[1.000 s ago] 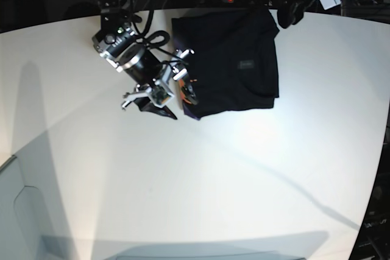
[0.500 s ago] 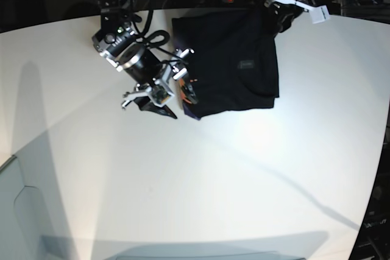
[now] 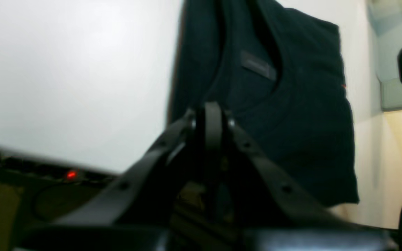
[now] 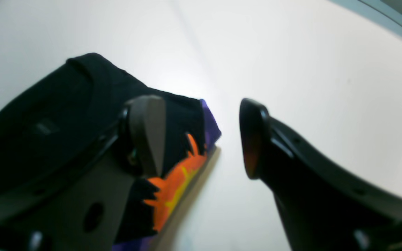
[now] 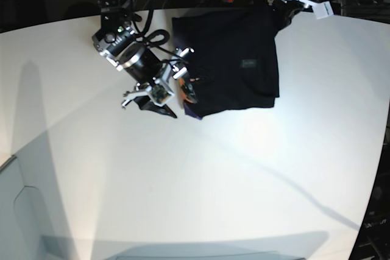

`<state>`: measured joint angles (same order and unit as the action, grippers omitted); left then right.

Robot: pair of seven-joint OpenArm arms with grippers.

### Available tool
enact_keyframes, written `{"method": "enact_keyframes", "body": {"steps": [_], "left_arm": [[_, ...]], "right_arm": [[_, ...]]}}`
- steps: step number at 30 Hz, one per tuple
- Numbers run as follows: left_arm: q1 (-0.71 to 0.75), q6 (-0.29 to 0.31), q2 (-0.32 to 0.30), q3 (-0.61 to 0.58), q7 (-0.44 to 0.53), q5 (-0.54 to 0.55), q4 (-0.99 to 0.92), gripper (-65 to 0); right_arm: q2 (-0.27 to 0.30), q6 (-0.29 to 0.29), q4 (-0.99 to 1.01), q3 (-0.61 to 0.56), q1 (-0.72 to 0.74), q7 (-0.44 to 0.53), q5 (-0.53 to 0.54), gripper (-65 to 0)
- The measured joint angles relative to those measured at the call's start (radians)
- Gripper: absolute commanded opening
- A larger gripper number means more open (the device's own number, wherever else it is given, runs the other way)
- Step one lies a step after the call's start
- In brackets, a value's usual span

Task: Fold the T-shirt properly
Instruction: 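Pull the folded bundle with both grippers to square it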

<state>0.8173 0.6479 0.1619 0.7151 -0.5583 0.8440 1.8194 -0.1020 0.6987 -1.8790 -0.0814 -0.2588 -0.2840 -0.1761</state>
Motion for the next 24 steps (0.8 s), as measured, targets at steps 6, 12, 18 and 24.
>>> {"method": "enact_keyframes", "body": {"steps": [6, 12, 18, 24], "left_arm": [[-0.006, 0.04, -0.001, 0.112, -0.007, 0.039, 0.007, -64.9], [-0.059, 0.036, 0.0, 0.132, -0.013, 0.036, -0.111, -64.5], [-0.08, 0.037, -0.001, 0.132, -0.007, 0.037, -0.152, -49.4], [-0.072, 0.037, 0.002, 0.18, -0.011, 0.04, -0.109, -28.2]], "right_arm": [[0.0, 0.0, 0.0, 0.0, 0.0, 0.001, 0.0, -30.2], [0.0, 0.0, 0.0, 0.0, -0.002, 0.0, 0.0, -30.2], [0.002, 0.0, 0.0, 0.0, -0.002, 0.0, 0.0, -30.2], [0.002, 0.0, 0.0, 0.0, 0.0, 0.0, 0.0, -30.2]]}}
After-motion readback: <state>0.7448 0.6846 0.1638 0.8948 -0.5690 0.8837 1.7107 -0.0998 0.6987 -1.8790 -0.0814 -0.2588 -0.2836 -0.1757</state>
